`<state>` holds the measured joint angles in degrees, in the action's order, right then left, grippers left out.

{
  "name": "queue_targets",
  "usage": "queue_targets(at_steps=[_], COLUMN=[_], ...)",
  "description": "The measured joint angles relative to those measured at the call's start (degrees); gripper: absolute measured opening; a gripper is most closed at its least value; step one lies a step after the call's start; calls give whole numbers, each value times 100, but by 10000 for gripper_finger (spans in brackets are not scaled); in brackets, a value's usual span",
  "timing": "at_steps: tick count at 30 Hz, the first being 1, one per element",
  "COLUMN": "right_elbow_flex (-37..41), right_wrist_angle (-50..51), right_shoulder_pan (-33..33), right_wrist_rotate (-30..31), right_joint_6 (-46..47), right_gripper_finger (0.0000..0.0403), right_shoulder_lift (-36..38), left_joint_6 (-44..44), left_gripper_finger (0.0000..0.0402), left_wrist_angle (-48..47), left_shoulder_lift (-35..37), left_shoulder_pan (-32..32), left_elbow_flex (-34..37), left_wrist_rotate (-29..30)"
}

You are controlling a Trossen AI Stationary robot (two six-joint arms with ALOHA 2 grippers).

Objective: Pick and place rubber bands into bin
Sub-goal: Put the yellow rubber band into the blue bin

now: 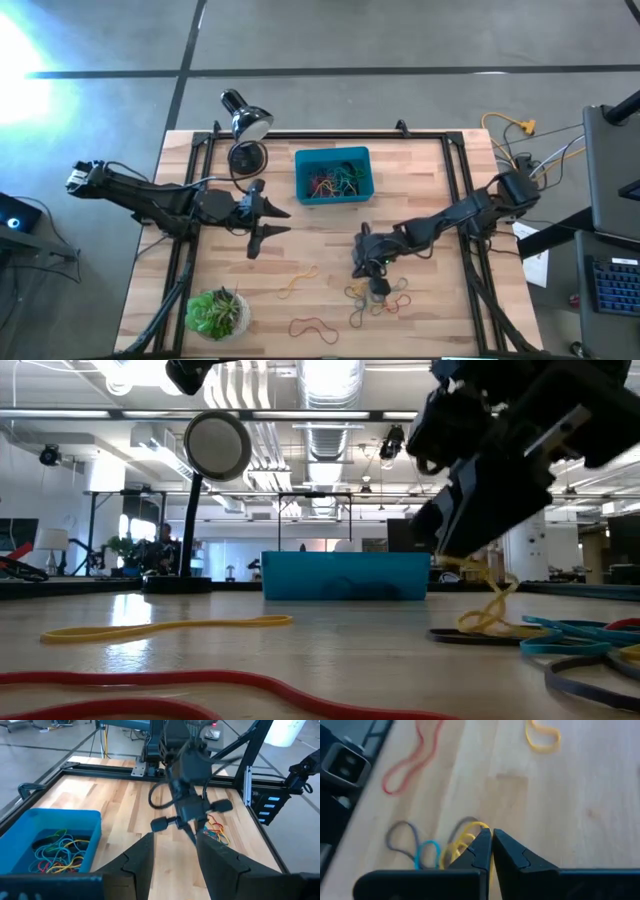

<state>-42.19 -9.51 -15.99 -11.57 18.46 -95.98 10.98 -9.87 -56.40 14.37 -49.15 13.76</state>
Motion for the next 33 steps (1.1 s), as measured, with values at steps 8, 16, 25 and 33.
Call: queue_targets(at_steps=[8, 16, 25, 33], right_elbow_flex=[-363, -933, -1667, -1997], right_wrist_angle=[315, 1119, 1789, 1829], right_shoulder_pan=[12, 216, 1124, 2080], right_wrist_rotate=[451, 1592, 2223, 2203], right_joint_6=[-73, -891, -1949, -2467], right_gripper_finger=[8, 8, 8, 8], right_shoulder_lift=[748, 1483, 1781, 1666], left_joint_6=[-296, -452, -585, -551], left_gripper_finger=[132, 132, 132, 132], left_wrist_angle=[44, 155, 541, 664], left_shoulder_lift=[0, -41, -70, -70], left_shoulder_pan=[-1, -11, -13, -13], left_elbow_flex=[0, 2, 2, 2], left_wrist_rotate=[33, 294, 350, 372])
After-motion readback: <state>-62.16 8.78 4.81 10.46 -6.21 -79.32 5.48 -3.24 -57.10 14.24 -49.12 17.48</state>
